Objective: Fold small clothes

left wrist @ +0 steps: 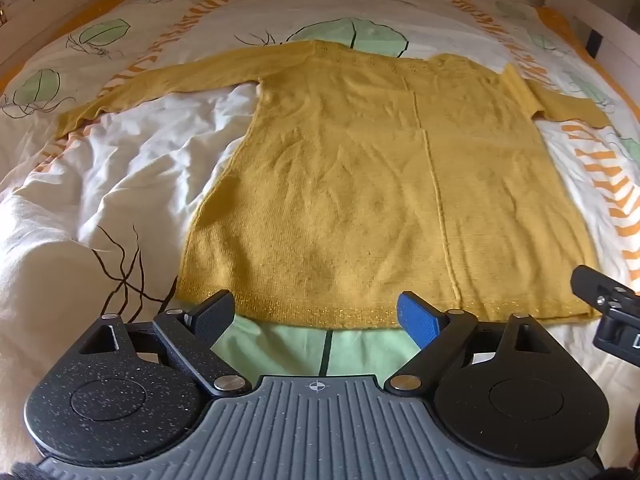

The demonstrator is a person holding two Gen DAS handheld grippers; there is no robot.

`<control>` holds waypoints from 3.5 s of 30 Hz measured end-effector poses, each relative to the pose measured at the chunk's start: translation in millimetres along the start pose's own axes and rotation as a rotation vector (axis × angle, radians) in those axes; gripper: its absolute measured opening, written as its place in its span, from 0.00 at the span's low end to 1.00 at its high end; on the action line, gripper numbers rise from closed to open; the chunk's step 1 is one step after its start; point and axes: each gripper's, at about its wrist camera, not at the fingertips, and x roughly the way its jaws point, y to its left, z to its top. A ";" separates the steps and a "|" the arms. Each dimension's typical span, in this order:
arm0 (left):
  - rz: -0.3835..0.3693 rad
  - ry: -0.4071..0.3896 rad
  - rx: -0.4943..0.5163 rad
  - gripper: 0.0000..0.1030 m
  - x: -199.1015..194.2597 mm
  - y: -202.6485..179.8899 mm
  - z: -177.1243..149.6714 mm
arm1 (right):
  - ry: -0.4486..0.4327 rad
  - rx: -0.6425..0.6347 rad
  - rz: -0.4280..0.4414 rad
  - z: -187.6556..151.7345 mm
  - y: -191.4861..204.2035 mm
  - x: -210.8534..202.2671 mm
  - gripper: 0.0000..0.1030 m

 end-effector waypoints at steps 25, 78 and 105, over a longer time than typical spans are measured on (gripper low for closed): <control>-0.020 0.037 -0.013 0.86 0.5 -2.3 -1.1 | 0.066 -0.013 -0.004 -5.5 3.4 5.1 0.99; -0.021 0.065 -0.024 0.86 8.4 1.9 -3.5 | 0.096 -0.053 -0.007 -4.0 14.5 13.9 0.99; -0.036 0.026 -0.004 0.86 29.5 -2.5 37.7 | 0.065 -0.066 0.043 24.0 -0.1 43.9 0.99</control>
